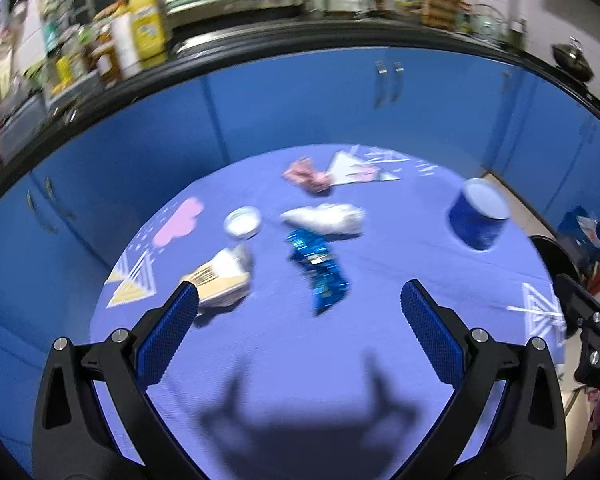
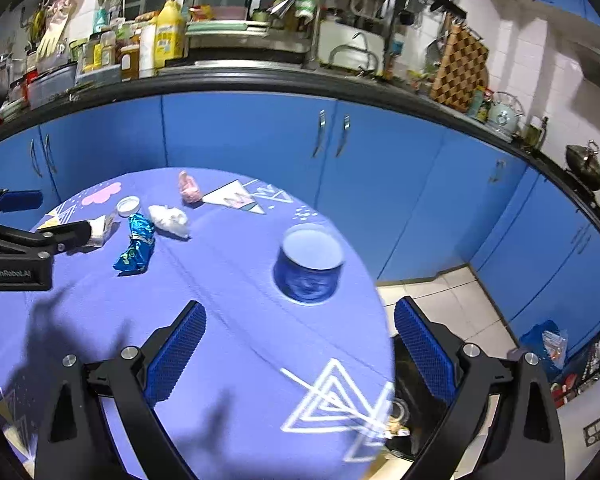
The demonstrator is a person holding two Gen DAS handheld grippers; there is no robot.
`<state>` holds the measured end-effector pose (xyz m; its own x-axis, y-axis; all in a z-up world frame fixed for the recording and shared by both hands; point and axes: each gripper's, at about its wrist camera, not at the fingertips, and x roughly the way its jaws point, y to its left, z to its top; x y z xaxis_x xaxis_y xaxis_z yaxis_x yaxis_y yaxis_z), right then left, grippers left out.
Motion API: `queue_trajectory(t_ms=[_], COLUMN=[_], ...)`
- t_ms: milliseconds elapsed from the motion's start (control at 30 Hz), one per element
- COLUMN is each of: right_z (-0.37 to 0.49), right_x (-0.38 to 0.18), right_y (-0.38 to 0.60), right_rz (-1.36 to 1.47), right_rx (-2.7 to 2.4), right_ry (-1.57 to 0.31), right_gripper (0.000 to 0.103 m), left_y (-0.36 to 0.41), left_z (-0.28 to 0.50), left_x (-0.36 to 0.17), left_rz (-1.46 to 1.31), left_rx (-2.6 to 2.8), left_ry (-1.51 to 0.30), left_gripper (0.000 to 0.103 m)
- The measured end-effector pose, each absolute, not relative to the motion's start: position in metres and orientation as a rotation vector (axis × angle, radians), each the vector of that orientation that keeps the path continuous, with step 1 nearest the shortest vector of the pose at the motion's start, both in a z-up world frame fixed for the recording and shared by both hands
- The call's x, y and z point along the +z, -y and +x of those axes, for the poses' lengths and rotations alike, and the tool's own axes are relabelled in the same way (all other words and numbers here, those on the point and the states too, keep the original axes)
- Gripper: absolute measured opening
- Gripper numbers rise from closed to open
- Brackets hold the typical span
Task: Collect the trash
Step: 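Move both open tools back over the table, then grasp the yellow printed bread bag with left tool while right tool grasps the blue canister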
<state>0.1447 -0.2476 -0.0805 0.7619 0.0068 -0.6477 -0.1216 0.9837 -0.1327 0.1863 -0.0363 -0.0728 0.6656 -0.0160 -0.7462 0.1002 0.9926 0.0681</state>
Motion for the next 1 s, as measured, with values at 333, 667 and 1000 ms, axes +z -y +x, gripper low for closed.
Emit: queue_trajectory(t_ms=[333, 667, 1000], right_z=[0.202, 0.253, 0.288], right_x=[-0.119, -0.147, -0.163], right_y=[0.235, 0.245, 0.259], right_rz=[-0.16, -0.107, -0.042], right_rx=[0.068, 0.039, 0.03], right_ry=[-0.786, -0.838, -0.885], right_gripper=[0.093, 0.093, 0.093], left_y=[-0.02, -0.043, -0.045], left_z=[0.225, 0.258, 0.269], left_x=[-0.125, -0.157, -0.171], left_rz=[0.05, 0.016, 0.006], left_rx=[0.056, 0.114, 0.104], left_ry=[-0.924, -0.983, -1.0], left_gripper=[0.1, 0.099, 0.085])
